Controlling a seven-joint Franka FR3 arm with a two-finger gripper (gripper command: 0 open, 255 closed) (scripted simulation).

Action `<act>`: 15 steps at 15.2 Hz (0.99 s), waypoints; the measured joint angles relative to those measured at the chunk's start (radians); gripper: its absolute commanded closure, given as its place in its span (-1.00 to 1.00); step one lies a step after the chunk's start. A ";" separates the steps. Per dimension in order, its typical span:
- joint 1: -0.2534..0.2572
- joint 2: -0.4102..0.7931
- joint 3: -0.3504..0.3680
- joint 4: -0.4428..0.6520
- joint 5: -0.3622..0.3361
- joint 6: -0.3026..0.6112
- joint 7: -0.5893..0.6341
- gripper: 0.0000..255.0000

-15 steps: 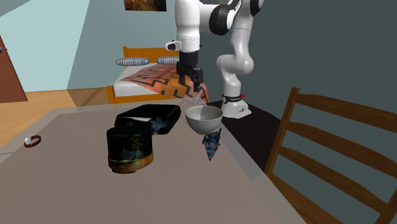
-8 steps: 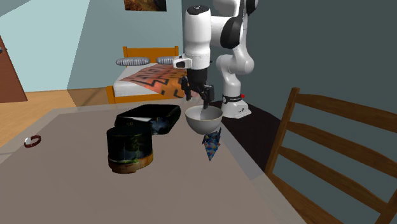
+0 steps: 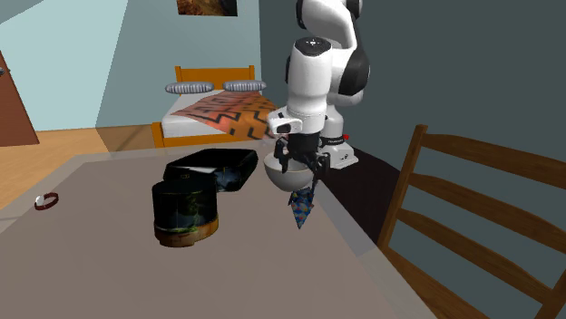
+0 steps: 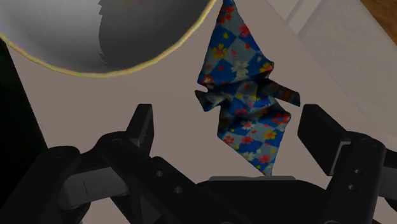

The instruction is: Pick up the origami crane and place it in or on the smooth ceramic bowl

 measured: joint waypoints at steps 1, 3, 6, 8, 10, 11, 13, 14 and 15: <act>0.011 0.022 0.005 0.015 -0.010 -0.002 0.003 -1.00; 0.020 0.045 0.007 0.012 -0.023 0.016 0.010 -1.00; 0.022 0.061 0.003 -0.010 -0.035 0.051 0.017 -1.00; 0.023 0.075 -0.001 -0.023 -0.044 0.076 0.024 -1.00; 0.022 0.081 -0.004 -0.031 -0.049 0.089 0.026 -1.00; 0.022 0.083 -0.004 -0.033 -0.050 0.092 0.027 -1.00; 0.022 0.083 -0.005 -0.034 -0.051 0.095 0.027 -1.00; 0.022 0.083 -0.005 -0.034 -0.051 0.095 0.027 -1.00; 0.022 0.083 -0.005 -0.035 -0.051 0.095 0.027 -1.00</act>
